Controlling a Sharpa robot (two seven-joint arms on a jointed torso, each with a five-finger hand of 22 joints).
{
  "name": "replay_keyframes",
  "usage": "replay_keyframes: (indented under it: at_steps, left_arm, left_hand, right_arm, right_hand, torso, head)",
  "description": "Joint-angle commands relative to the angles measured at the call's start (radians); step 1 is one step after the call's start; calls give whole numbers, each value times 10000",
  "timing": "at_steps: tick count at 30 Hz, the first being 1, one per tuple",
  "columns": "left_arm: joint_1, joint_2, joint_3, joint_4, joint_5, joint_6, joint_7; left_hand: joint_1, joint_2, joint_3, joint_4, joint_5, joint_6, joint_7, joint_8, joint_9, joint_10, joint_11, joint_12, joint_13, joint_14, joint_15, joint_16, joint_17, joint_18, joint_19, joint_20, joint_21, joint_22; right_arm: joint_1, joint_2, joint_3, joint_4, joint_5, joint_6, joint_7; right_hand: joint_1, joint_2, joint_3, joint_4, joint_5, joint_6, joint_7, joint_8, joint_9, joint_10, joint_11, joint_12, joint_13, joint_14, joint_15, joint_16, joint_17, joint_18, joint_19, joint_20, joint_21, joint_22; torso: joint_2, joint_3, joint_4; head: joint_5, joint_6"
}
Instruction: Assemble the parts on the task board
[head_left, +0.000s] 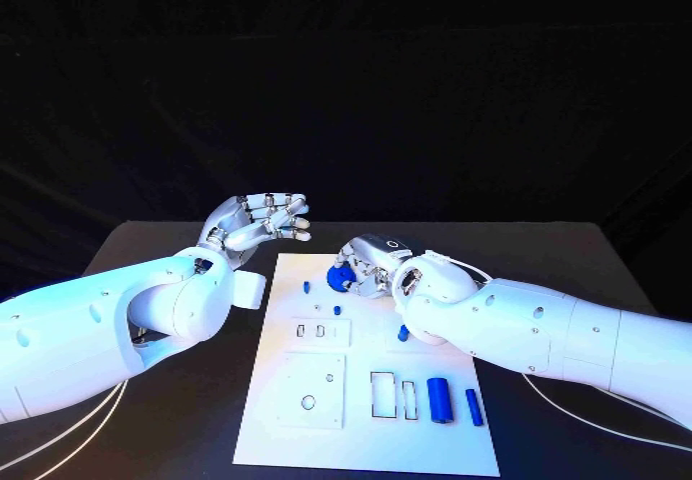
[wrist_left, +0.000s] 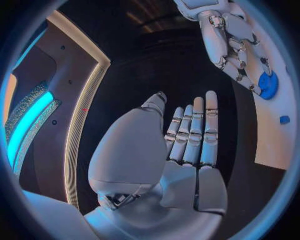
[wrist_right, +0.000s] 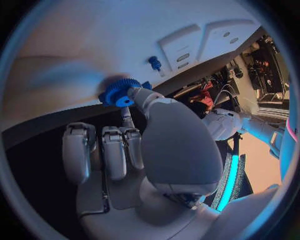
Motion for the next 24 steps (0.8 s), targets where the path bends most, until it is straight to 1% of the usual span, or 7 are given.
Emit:
replay_keyframes:
  at_steps: [1, 9, 14, 15, 19, 23, 24]
  left_arm:
    - [13, 13, 6, 19, 35, 190, 31]
    - [14, 16, 6, 19, 35, 174, 29]
    - [14, 14, 6, 19, 35, 162, 29]
    - [14, 11, 6, 19, 35, 160, 29]
    - [14, 5, 6, 20, 35, 161, 27]
    - [14, -2, 6, 20, 35, 158, 25]
    - [14, -5, 6, 21, 35, 156, 24]
  left_hand:
    - [111, 21, 63, -3, -33, -89, 196, -45, 11, -86, -8, -39, -11, -67, 4, 44, 10, 93, -87, 5, 30, 11]
    - [122, 22, 77, 1, -34, -90, 193, -46, 15, -87, -9, -35, -10, -78, 4, 51, 30, 95, -115, 8, 65, 32]
    - [122, 22, 77, 1, -34, -90, 193, -46, 15, -87, -9, -35, -10, -78, 4, 51, 30, 95, -115, 8, 65, 32]
    - [122, 22, 77, 1, -34, -90, 193, -46, 15, -87, -9, -35, -10, -78, 4, 51, 30, 95, -115, 8, 65, 32]
    - [122, 22, 77, 1, -34, -90, 193, -46, 15, -87, -9, -35, -10, -78, 4, 51, 30, 95, -115, 8, 65, 32]
    - [122, 22, 77, 1, -34, -90, 193, -46, 15, -87, -9, -35, -10, -78, 4, 51, 30, 95, -115, 8, 65, 32]
    - [122, 22, 77, 1, -34, -90, 193, -46, 15, -87, -9, -35, -10, -78, 4, 51, 30, 95, -115, 8, 65, 32]
  right_arm:
    - [-36, 38, -18, -50, -274, 385, -276]
    - [-73, 171, -31, -61, -233, 435, -267]
    - [-97, 239, -43, -96, -178, 439, -250]
    - [-103, 246, -45, -104, -170, 438, -256]
    - [-119, 241, -49, -112, -157, 392, -296]
    - [-132, 237, -50, -142, -144, 330, -346]
    - [-134, 240, -50, -159, -124, 315, -356]
  right_hand:
    - [-102, 1, 65, 5, -46, 410, -40, 137, 2669, 952, -69, -4, 2495, 1042, -51, 60, 2635, -166, 147, -92, 10, 1403]
    - [-192, -38, 73, -10, -77, 372, -32, 119, 2667, 932, -65, -26, 2469, 1042, -48, 60, 2635, -163, 139, -89, -3, 1395]
    - [-490, -140, 79, -39, -495, 213, 21, 20, 2640, 869, -17, -97, 2389, 1042, -8, 60, 2635, -153, 114, -58, -53, 1366]
    - [-642, -210, 13, 1, -600, 140, 50, -30, 2622, 856, 9, -111, 2373, 1042, 13, 60, 2635, -150, 107, -43, -68, 1358]
    - [-709, -225, -15, 20, -608, 123, 59, -44, 2617, 842, 18, -127, 2355, 1042, 22, 60, 2635, -148, 101, -34, -79, 1350]
    - [-778, -248, -53, 38, -623, 100, 67, -62, 2612, 827, 26, -144, 2336, 1042, 32, 60, 2635, -150, 106, -25, -76, 1357]
    - [-898, -294, -135, 83, -763, -29, 105, -144, 2581, 779, 56, -196, 2277, 1042, 58, 60, 2635, -143, 89, -5, -106, 1334]
  torso:
    - [-11, 10, -15]
    - [-8, 17, -14]
    - [-6, 15, -17]
    - [-4, 17, -19]
    - [-6, 12, -24]
    - [-10, 19, -29]
    - [-11, 20, -29]
  head:
    - [7, -8]
    - [18, -6]
    - [10, -11]
    - [8, -11]
    - [-7, -18]
    - [-7, -11]
    - [-13, -5]
